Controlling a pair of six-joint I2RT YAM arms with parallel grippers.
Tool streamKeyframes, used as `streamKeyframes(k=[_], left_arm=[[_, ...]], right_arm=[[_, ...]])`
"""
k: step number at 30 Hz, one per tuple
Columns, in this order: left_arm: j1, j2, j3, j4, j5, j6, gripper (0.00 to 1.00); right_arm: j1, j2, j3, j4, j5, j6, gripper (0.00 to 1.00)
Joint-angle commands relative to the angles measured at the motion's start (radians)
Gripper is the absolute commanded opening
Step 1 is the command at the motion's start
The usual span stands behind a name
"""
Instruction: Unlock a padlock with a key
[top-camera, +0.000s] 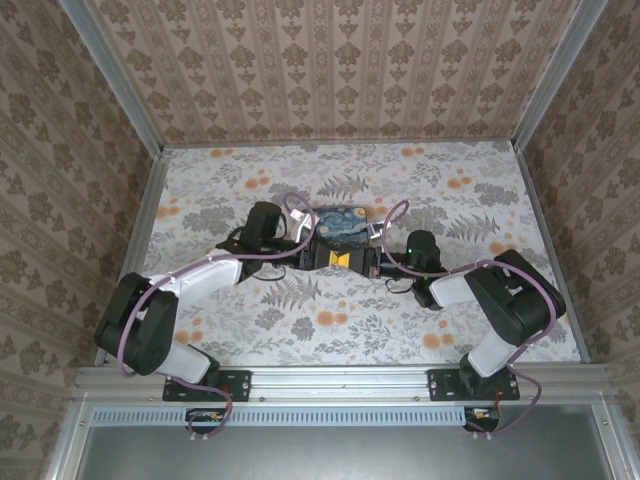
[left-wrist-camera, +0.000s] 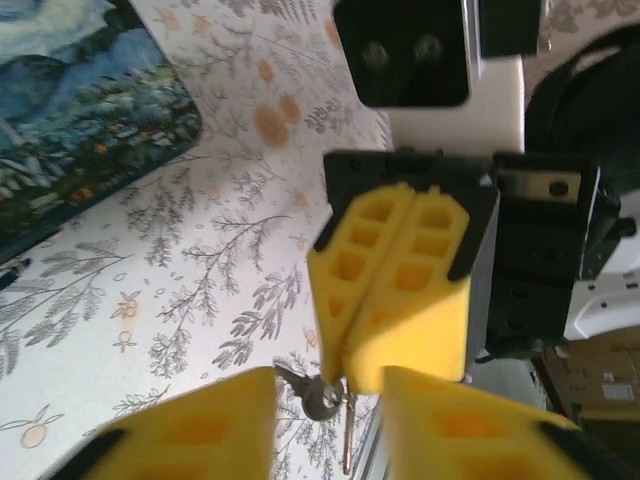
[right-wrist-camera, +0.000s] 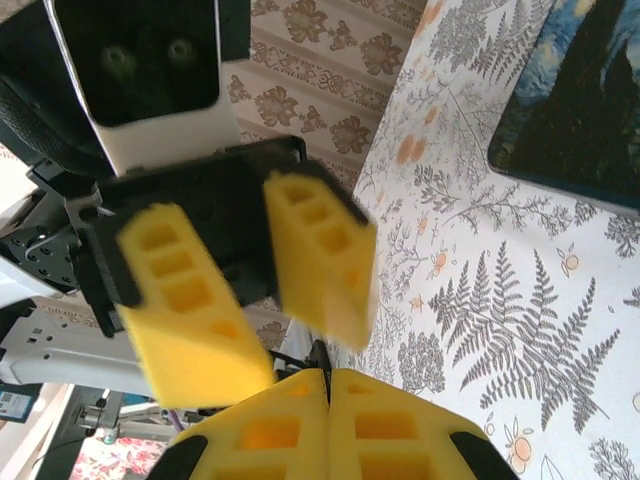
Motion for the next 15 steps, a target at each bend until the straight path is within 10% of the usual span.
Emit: streamKeyframes(k=[1, 15], left_arm=[[0.015, -0.014, -0.017, 0.112, -0.068, -0.091, 0.54], [0.001, -0.094, -0.179, 0.410, -0.353, -0.506, 0.57]], right_arm=[[0.002, -0.012, -0.034, 0.061, 0.071, 0.027, 0.00], [0.065, -0.134, -0.111, 0.099, 0.529, 0.229, 0.00]])
